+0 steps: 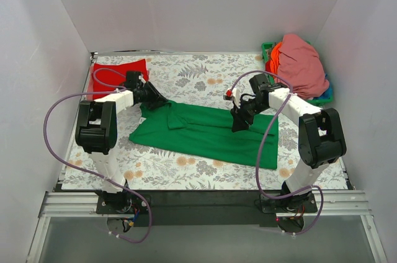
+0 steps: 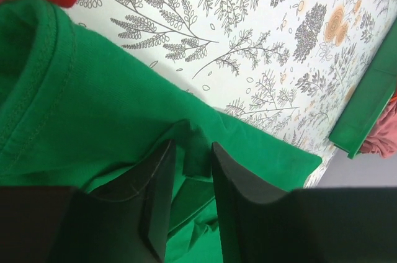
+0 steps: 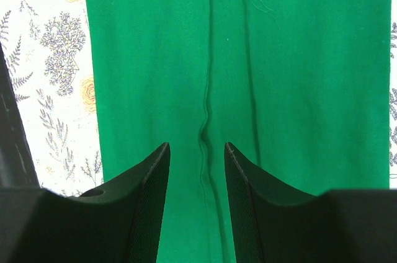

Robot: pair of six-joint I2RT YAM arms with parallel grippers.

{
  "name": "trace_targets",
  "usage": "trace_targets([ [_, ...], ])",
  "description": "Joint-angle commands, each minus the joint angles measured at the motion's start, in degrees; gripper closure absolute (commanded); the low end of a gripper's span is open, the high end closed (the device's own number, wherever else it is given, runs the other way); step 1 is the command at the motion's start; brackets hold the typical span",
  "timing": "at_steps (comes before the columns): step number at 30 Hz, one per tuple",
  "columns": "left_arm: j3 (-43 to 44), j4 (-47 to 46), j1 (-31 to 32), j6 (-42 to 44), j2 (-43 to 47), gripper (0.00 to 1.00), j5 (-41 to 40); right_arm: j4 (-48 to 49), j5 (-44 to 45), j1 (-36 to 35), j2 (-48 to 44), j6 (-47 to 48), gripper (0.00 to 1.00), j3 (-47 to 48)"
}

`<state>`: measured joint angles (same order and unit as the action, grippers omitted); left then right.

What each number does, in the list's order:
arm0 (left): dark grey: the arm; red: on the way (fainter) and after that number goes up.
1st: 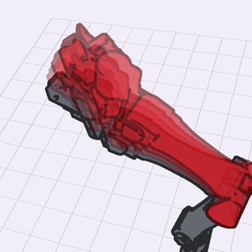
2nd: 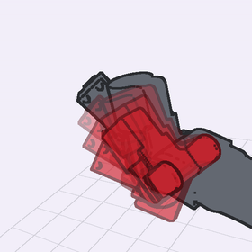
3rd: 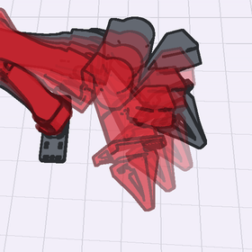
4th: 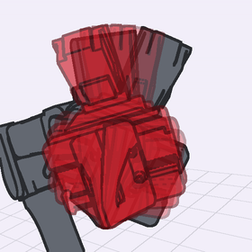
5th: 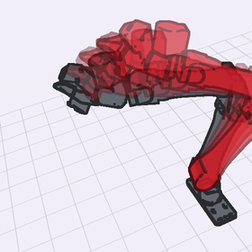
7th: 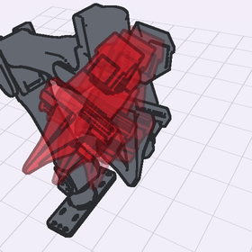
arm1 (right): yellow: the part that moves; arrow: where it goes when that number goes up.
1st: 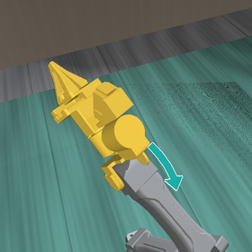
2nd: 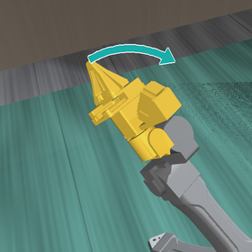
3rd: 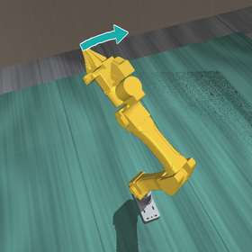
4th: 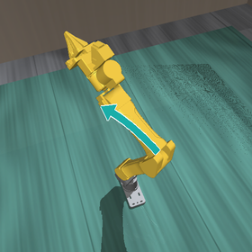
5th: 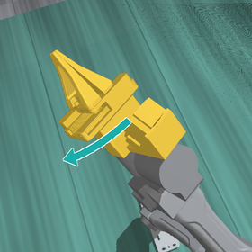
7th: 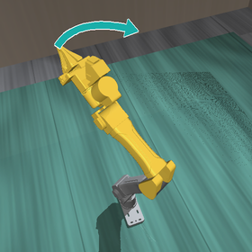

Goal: Fold and stack the t-shirts
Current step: Fold the tshirt

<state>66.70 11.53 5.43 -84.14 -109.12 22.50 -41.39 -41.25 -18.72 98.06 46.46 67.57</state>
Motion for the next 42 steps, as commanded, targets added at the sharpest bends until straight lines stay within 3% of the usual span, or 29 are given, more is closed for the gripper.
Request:
trace_targets([
  [1,2.73,-0.81,-0.07,1.08,-0.04,0.74,-0.44,0.78,-1.99,0.35,-1.91,-0.23,0.53,-0.60],
  [8,4.14,-0.20,-0.16,2.84,-0.30,1.00,-3.07,0.69,-2.08,0.53,-1.91,-0.05,0.54,-0.95],
  [18,6.51,1.92,-1.47,6.27,-2.24,0.98,-5.01,0.69,-1.81,0.44,-1.65,0.13,0.54,-1.13],
  [27,6.87,2.62,-3.93,6.71,-1.36,0.68,-5.54,0.61,-1.46,0.44,-1.29,0.21,0.54,-1.13],
  [37,6.70,0.61,-5.17,8.82,5.49,0.67,0.25,0.69,-1.28,0.44,-1.12,0.30,0.54,-1.21],
  [40,5.38,-0.72,-4.30,8.47,7.25,0.74,4.03,0.69,-1.28,0.44,-0.85,0.30,0.54,-1.04],
  [42,5.72,-0.72,-3.33,8.20,6.73,0.87,6.49,0.69,-1.28,0.44,-0.68,0.30,0.54,-1.12],
])
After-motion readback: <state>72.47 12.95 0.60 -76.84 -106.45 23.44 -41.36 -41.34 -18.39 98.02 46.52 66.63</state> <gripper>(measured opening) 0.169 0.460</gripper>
